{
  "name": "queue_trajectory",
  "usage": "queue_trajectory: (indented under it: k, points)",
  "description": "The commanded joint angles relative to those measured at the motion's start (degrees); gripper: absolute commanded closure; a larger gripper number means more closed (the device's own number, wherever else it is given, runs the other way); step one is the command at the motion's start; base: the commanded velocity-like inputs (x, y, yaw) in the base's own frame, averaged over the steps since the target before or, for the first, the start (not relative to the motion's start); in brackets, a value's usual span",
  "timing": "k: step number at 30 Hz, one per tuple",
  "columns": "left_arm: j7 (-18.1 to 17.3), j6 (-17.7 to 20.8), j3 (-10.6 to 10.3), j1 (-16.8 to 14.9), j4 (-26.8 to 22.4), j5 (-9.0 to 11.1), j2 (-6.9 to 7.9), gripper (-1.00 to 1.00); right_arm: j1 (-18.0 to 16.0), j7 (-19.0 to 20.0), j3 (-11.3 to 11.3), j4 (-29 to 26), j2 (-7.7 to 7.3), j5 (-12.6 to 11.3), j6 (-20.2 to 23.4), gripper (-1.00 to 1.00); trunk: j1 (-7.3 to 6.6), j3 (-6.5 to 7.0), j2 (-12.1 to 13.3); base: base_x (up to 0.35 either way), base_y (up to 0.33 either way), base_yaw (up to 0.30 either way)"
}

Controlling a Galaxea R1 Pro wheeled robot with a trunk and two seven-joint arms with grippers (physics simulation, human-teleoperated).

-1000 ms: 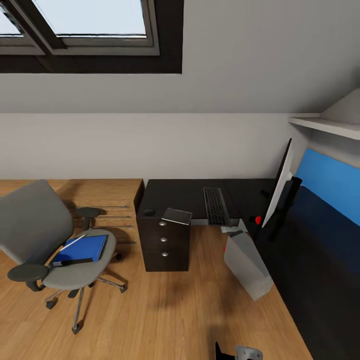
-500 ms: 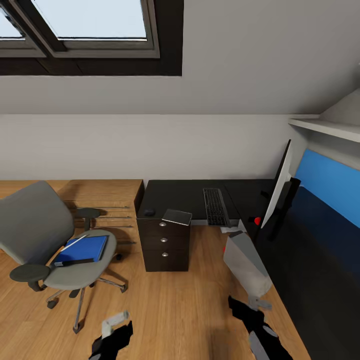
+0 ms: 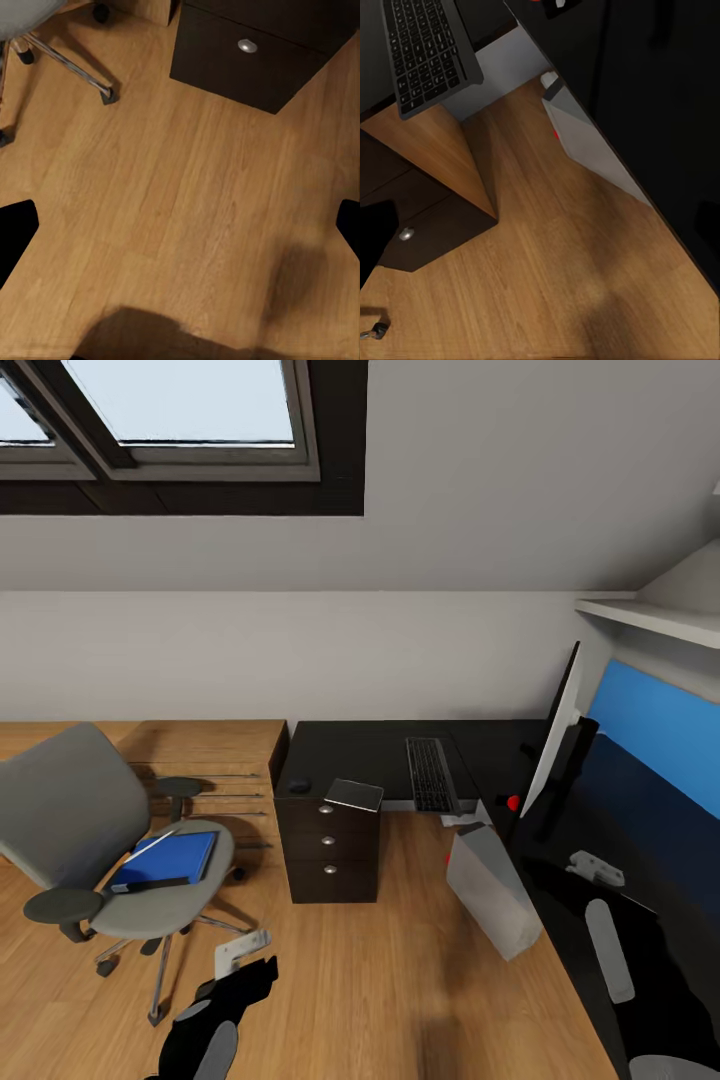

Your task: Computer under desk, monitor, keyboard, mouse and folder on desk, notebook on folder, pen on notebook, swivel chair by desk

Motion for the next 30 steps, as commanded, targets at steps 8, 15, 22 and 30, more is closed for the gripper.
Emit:
queue_trajectory:
  k: [8, 15, 22, 30]
  points:
    - [0.5, -0.4, 0.5, -0.1, 0.6, 0.6, 0.25, -1.0, -0.1, -0.4, -0.1, -0.3, 0.28, -0.6, 0.7, -1.0, -0.4, 0.23, 0.7, 0.0, 0.0, 0.0]
    - [0.5, -0.4, 0.6, -0.1, 0.6, 0.6, 0.27, -1.0, -0.1, -0.3, -0.1, -0.1, 0.31, -0.5, 0.3, -1.0, -0.4, 0.3, 0.7, 0.0, 0.0, -0.027]
    - [0.3, -0.5, 1.0, -0.1, -0.7, 0.6, 0.36, -1.0, -0.1, -0.3, -0.1, 0.3, 0.31, -0.6, 0.1, -1.0, -0.4, 0.49, 0.7, 0.008, -0.002, -0.081]
    - [0.4, -0.4, 1.0, -0.1, -1.1, 0.5, 0.56, -1.0, -0.1, -0.2, -0.6, 0.3, 0.02, -0.5, 0.0, -1.0, -0.4, 0.5, 0.7, 0.237, -0.16, -0.004]
